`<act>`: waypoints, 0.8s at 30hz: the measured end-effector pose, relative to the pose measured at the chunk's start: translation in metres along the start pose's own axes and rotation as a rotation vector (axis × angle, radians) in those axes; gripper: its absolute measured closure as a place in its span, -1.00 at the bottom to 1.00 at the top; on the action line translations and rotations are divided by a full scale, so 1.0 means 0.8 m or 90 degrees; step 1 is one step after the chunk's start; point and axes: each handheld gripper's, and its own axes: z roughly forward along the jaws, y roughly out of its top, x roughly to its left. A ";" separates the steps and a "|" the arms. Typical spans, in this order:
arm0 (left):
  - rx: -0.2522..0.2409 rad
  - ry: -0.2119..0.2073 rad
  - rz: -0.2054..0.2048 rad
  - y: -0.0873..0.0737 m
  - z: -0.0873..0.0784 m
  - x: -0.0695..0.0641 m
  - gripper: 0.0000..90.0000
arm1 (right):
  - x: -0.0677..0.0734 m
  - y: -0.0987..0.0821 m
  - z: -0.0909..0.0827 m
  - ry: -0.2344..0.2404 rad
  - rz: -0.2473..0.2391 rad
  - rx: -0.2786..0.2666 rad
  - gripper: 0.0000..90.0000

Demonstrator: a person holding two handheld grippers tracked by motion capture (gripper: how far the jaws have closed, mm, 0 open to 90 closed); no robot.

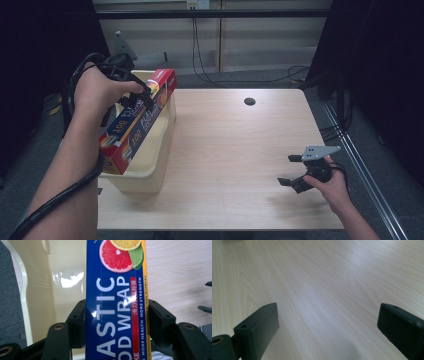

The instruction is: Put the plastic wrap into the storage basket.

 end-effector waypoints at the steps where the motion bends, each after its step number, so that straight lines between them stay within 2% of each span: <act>1: 0.001 0.003 -0.001 -0.001 -0.001 0.001 -0.08 | 0.000 0.000 0.000 -0.001 -0.001 0.000 -0.92; 16: -0.001 0.012 -0.030 -0.011 -0.003 0.021 -0.08 | 0.001 0.000 0.000 -0.001 0.000 0.000 -0.92; 24: 0.003 0.022 -0.035 -0.016 0.003 0.027 -0.08 | 0.001 0.000 0.000 0.004 0.002 -0.001 -0.92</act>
